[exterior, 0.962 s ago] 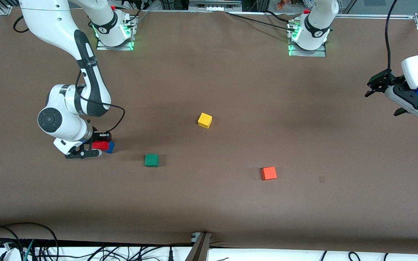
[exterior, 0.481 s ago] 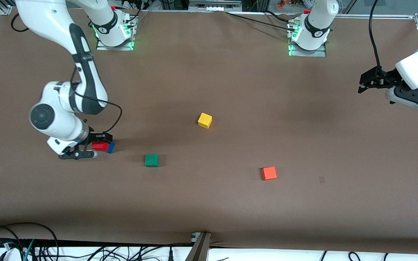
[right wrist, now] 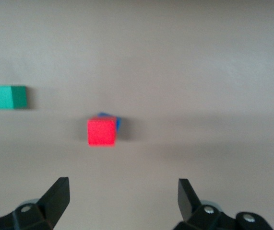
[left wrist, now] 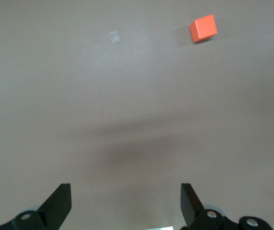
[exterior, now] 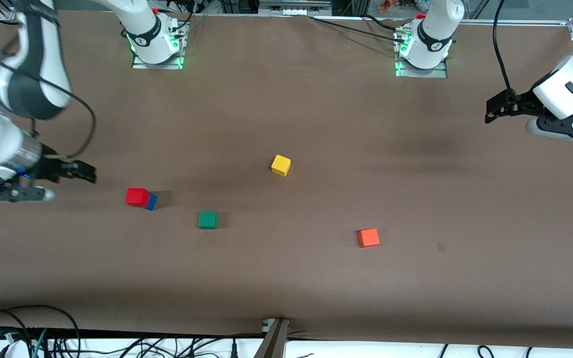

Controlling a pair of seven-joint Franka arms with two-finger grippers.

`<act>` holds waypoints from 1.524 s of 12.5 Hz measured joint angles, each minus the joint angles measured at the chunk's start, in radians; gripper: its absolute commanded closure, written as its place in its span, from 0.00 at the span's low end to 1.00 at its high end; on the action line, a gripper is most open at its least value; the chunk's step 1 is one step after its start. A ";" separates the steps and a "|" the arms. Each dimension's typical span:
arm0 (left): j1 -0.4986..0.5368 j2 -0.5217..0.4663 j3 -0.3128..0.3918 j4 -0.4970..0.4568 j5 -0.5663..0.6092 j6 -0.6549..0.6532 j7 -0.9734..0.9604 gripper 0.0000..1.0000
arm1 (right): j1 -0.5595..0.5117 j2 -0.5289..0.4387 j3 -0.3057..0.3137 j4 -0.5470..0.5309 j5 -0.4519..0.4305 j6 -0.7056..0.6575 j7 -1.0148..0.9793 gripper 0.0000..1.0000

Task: Pass red block to right arm, stack on blue

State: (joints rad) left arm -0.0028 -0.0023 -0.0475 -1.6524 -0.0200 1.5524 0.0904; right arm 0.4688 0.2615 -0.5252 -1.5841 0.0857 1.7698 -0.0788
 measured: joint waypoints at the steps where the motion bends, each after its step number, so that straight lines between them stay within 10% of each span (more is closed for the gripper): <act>1: 0.002 0.000 0.004 0.000 0.000 0.002 0.000 0.00 | 0.000 -0.005 -0.003 0.067 -0.026 -0.092 0.001 0.00; 5: 0.003 0.001 0.004 0.000 0.009 0.023 0.000 0.00 | -0.006 -0.040 0.014 0.214 -0.045 -0.305 0.004 0.00; 14: -0.001 0.044 0.000 0.076 0.045 0.064 0.000 0.00 | -0.483 -0.319 0.492 -0.045 -0.107 -0.292 0.023 0.00; 19: -0.003 0.076 -0.004 0.118 0.045 0.051 0.000 0.00 | -0.502 -0.333 0.522 -0.090 -0.109 -0.214 0.032 0.00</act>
State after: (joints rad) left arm -0.0053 0.0738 -0.0517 -1.5342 0.0248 1.6038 0.0904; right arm -0.0333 -0.0718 -0.0034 -1.6746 -0.0234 1.5555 -0.0473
